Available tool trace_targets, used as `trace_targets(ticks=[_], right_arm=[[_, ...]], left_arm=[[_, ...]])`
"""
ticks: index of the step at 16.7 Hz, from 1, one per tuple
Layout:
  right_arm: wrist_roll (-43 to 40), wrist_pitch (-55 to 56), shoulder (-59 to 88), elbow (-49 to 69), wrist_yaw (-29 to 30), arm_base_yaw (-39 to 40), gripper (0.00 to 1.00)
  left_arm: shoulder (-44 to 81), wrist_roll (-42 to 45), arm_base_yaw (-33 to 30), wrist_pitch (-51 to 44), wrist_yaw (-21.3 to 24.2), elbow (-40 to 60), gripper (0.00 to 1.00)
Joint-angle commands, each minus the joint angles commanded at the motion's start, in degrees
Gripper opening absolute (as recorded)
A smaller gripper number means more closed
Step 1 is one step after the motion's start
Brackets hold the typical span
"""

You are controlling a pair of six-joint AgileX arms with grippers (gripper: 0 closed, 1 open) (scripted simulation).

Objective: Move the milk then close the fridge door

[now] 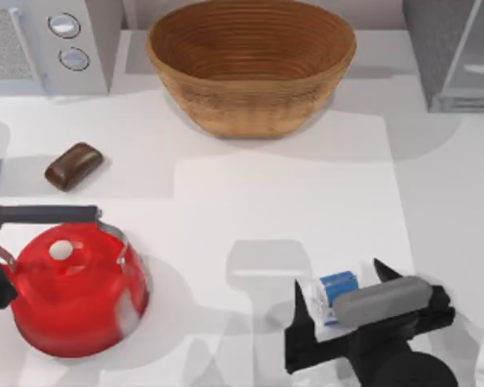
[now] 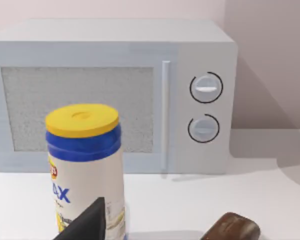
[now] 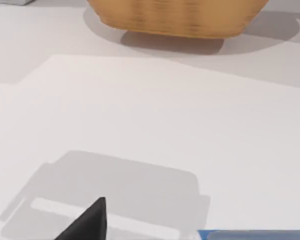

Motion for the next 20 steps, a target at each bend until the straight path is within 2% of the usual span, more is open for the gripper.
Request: trace_targets(ticks=[12,20], right_arm=[[0.0,0.0,0.0,0.0,0.0,0.0,0.02],[0.0,0.0,0.0,0.0,0.0,0.0,0.0]], left_arm=[[0.0,0.0,0.0,0.0,0.0,0.0,1.0],[0.0,0.0,0.0,0.0,0.0,0.0,1.0]])
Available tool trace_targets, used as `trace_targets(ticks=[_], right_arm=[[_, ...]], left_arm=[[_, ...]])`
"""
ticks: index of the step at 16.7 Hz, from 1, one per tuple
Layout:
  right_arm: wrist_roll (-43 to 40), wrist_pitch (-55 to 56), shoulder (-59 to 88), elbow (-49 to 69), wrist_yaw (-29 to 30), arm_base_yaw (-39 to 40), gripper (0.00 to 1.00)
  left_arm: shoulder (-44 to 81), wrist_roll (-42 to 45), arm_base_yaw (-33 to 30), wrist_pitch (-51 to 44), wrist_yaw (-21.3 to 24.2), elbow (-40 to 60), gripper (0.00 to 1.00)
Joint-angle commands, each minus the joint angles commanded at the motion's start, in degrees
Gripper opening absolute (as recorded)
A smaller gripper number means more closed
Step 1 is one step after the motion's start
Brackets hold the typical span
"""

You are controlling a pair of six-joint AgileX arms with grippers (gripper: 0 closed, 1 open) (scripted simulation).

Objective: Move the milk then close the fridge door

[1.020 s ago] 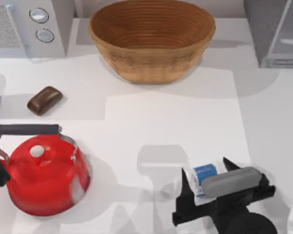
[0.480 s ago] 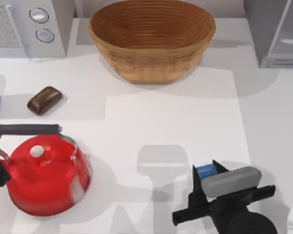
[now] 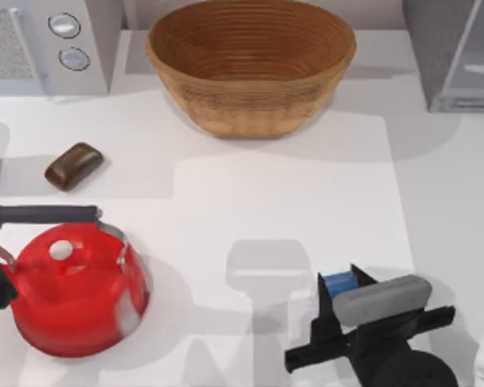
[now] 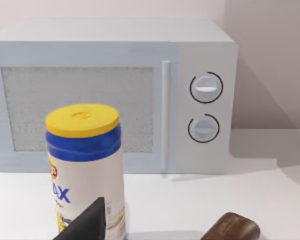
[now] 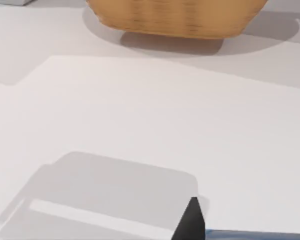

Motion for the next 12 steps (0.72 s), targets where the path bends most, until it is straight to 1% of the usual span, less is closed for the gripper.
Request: trace_targets(ticks=[3,9,12], right_arm=[[0.2,-0.8,-1.0,0.0,-0.1,0.0,0.0],[0.1,-11.4,-11.7,-0.3,-0.1,-0.2,0.0],[0.1,-13.8,-14.1,-0.4,-0.1,0.1,0.0]], left_arm=[[0.0,0.0,0.0,0.0,0.0,0.0,1.0],[0.0,0.0,0.0,0.0,0.0,0.0,1.0],[0.0,0.0,0.0,0.0,0.0,0.0,1.0]])
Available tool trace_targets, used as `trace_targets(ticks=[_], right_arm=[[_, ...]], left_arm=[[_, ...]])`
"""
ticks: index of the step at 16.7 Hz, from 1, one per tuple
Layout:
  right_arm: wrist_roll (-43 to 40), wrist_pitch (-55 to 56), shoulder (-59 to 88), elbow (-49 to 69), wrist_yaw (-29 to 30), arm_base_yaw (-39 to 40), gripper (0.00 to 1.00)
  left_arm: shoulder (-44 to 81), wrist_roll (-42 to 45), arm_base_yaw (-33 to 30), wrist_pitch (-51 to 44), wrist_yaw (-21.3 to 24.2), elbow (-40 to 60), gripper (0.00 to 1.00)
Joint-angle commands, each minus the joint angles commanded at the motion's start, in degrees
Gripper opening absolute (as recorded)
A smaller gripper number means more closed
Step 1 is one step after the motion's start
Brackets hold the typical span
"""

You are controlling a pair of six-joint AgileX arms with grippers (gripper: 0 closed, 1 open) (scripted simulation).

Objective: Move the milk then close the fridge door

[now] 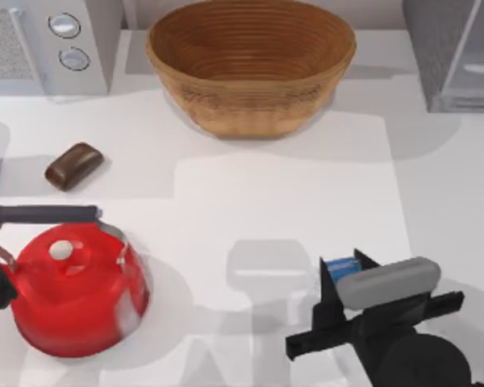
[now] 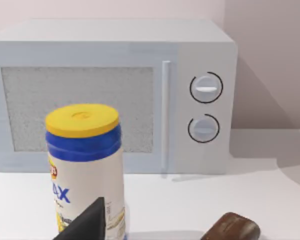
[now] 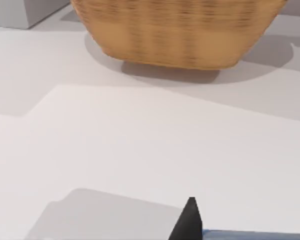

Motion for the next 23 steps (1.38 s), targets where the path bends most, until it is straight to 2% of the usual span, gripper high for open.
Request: trace_targets(ticks=[5,8,11,18,21,23], right_arm=[[-0.1,0.0,0.0,0.2,-0.7,-0.8,0.0],[-1.5,-1.1,-1.1,0.8,-4.8,-6.3,0.0],[-3.7,-2.9,-3.6,1.9,-12.0,-17.1,0.0],[-9.6,-7.5,-13.0,6.5,-33.7,-49.3,0.0],[-11.4,-8.9,-16.5,8.1,-40.7,-57.7,0.0],[-12.0,-9.4,-17.7,8.6,-43.1,-60.3,0.0]], left_arm=[[0.0,0.0,0.0,0.0,0.0,0.0,1.0],[0.0,0.0,0.0,0.0,0.0,0.0,1.0],[0.0,0.0,0.0,0.0,0.0,0.0,1.0],[0.0,0.0,0.0,0.0,0.0,0.0,1.0],[0.0,0.0,0.0,0.0,0.0,0.0,1.0],[0.0,0.0,0.0,0.0,0.0,0.0,1.0]])
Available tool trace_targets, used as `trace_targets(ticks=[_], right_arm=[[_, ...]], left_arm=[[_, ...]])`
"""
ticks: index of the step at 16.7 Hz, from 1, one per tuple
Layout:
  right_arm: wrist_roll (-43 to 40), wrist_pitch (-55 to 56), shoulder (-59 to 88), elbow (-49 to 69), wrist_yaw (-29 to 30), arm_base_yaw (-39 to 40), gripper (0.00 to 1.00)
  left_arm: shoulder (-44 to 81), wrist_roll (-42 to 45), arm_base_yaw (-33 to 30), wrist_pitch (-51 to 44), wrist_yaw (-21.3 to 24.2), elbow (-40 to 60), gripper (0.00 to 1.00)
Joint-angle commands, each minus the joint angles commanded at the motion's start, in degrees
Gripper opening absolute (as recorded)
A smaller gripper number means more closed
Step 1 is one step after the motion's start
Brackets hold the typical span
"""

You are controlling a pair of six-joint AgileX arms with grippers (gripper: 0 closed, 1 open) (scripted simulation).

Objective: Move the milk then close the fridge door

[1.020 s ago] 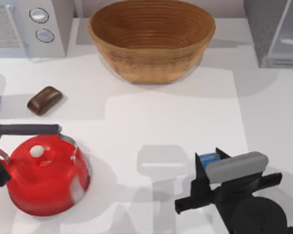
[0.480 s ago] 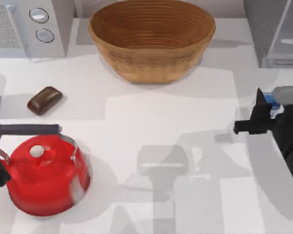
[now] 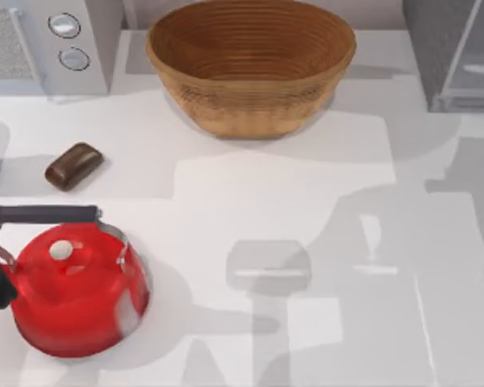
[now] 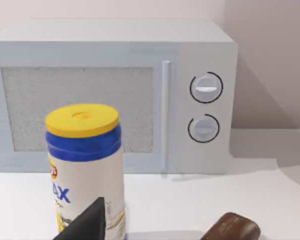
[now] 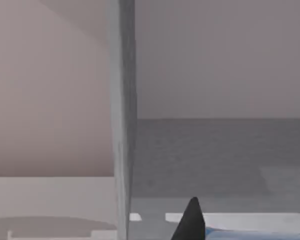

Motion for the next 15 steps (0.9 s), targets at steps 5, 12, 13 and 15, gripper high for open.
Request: trace_targets(ticks=[5,12,13,15], right_arm=[[0.0,0.0,0.0,-0.1,-0.2,-0.1,0.0],[-0.7,-4.8,11.4,12.8,-4.3,-2.8,0.0],[-0.9,-6.2,14.4,16.9,-5.4,-3.5,0.0],[-1.3,-9.6,20.6,24.7,-7.6,-5.4,0.0]], left_arm=[[0.0,0.0,0.0,0.0,0.0,0.0,1.0],[0.0,0.0,0.0,0.0,0.0,0.0,1.0],[0.0,0.0,0.0,0.0,0.0,0.0,1.0],[0.0,0.0,0.0,0.0,0.0,0.0,1.0]])
